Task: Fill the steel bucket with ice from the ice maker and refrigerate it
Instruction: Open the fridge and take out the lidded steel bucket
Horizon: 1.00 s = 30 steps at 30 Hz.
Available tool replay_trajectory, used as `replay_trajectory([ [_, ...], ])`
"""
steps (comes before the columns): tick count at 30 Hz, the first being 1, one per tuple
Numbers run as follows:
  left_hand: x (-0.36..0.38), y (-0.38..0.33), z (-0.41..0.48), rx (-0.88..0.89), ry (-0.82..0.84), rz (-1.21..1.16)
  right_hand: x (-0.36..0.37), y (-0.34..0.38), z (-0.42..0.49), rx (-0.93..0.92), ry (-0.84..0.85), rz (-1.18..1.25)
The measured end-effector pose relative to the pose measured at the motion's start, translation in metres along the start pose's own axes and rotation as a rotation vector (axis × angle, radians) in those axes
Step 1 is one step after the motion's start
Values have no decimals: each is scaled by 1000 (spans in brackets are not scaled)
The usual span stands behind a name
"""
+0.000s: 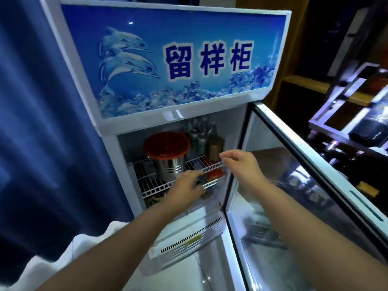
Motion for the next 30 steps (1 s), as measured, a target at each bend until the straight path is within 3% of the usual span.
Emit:
replay_trajectory([
  [9,-41,96,40,-408,-301,-469,88,-24,68,239,125,180],
  [12,-47,117,57,-461,-427,-477,104,-27,92,298,160,255],
  [14,-52,126,70,-463,-505,-463,115,-31,111,313,155,261],
  [22,-59,170,132,-453,-843,-872,176,-48,188,278,201,267],
  [25,-62,187,149,-451,-876,-1018,197,-44,207,229,222,352],
  [30,-63,207,157,-420,-829,-1115,223,-51,226,338,262,498],
])
Point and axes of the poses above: each hand's wrist, its own z-axis towards the middle knuckle, its own x-axis out of the palm, y = z × x, the point moved 2 cm from there along z, towards the middle knuckle, and after that the axes turned 15 degrees about -z, right-handed, at the moved point
